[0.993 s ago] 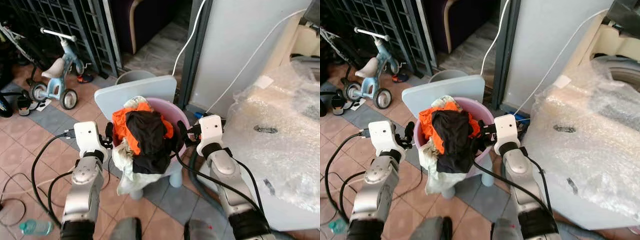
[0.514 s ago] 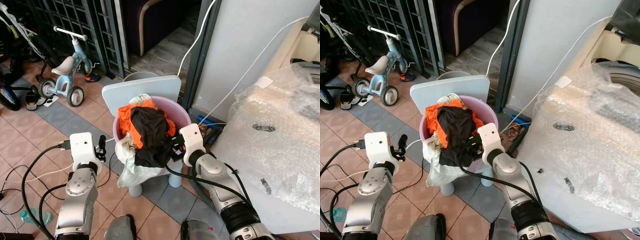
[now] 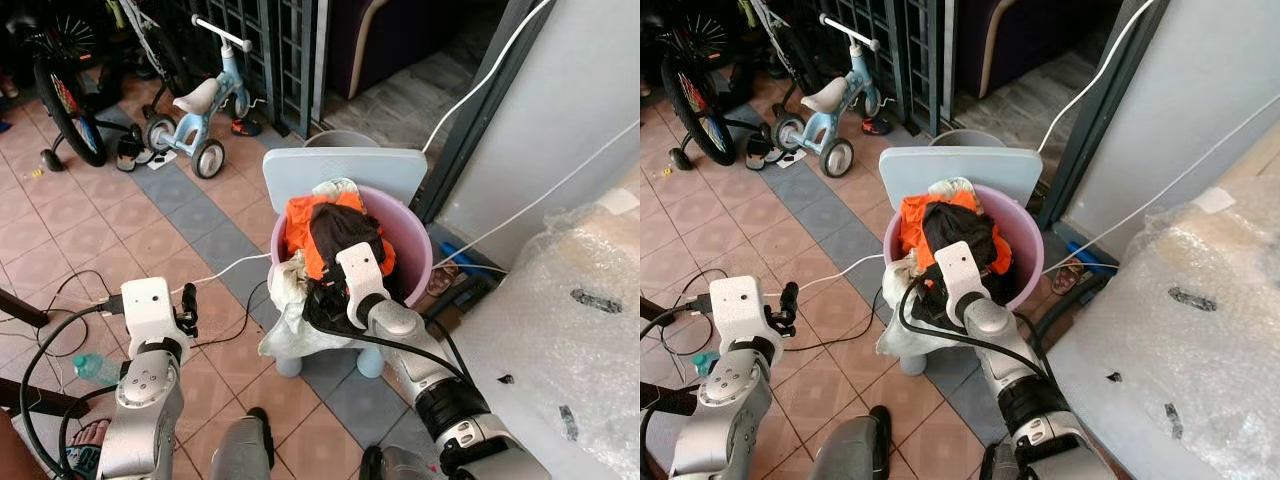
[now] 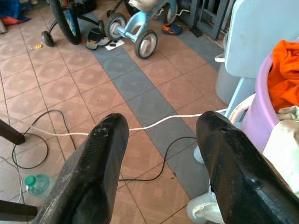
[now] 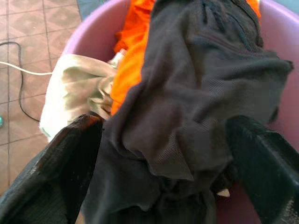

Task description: Clothes washing

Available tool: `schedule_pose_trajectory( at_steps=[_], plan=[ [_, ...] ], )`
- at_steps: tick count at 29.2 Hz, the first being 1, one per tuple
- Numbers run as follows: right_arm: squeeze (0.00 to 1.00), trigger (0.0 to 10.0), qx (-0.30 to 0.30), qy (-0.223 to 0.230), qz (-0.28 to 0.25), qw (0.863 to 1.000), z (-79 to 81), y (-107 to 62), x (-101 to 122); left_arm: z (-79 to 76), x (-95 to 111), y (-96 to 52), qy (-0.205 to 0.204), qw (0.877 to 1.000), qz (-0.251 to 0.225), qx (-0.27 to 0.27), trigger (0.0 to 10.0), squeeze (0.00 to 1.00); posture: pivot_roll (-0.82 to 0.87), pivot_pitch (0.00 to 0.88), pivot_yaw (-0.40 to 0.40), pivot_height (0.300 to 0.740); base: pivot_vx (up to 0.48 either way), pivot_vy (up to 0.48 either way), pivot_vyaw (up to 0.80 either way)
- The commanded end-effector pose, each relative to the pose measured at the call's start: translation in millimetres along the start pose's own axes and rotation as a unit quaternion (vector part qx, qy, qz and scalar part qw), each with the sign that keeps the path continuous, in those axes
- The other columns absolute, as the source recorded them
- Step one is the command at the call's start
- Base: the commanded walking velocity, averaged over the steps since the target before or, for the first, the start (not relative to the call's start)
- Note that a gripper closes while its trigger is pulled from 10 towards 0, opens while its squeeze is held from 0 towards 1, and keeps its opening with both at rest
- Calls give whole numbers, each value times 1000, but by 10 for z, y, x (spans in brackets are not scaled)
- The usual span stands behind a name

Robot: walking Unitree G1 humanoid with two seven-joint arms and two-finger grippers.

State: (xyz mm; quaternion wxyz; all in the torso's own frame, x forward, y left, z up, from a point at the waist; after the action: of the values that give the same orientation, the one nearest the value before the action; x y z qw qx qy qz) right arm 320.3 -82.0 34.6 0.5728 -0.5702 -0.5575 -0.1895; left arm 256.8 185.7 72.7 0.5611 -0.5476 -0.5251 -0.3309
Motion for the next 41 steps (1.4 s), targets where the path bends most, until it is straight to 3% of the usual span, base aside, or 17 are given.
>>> schedule_pose_trajectory(
  at_steps=[1,3,4,5,6,20,41],
  plan=[
    [0,10000,-33,-2,13,999,-88,18,1,-29,-7,13,7,1000,4,-5,10000,0,91,145,-22,740,0,0,0],
    [0,9882,-39,-2,21,999,-107,30,-6,-38,1,35,7,1000,4,-6,10000,0,83,143,-19,740,0,0,0],
    [0,745,-38,3,30,999,-101,44,-23,-47,5,49,7,1000,5,-8,10000,0,82,141,-20,740,0,0,0],
    [0,745,-36,5,33,999,-95,49,-32,-51,4,52,7,1000,5,-8,10000,0,82,141,-21,740,0,0,0],
    [0,0,-33,10,38,999,-85,60,-42,-57,3,57,8,1000,6,-9,10000,0,83,140,-22,740,0,0,0],
    [0,0,31,70,6,997,161,155,151,-101,-9,66,8,1000,6,-11,10000,0,89,142,-23,740,0,0,0],
    [0,0,48,96,22,994,327,153,58,-21,-48,-112,6,1000,15,7,10000,0,109,218,-44,740,0,0,0]
  ],
)
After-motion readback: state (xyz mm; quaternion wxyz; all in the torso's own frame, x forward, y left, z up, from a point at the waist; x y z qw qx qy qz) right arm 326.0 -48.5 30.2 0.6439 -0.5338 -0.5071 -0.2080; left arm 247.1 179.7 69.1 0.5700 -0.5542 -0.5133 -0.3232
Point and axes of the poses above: a point about 5 cm out from each wrist's last joint towards the gripper, its own y axis pointing out of the wrist towards the gripper, its own x axis along the axis of the wrist's last joint, z = x × y, the point moved 1 cm from there along y, pointing out of the wrist towards the gripper, and after that the axes turned 10 degrees about -y, right-handed, at the moved point
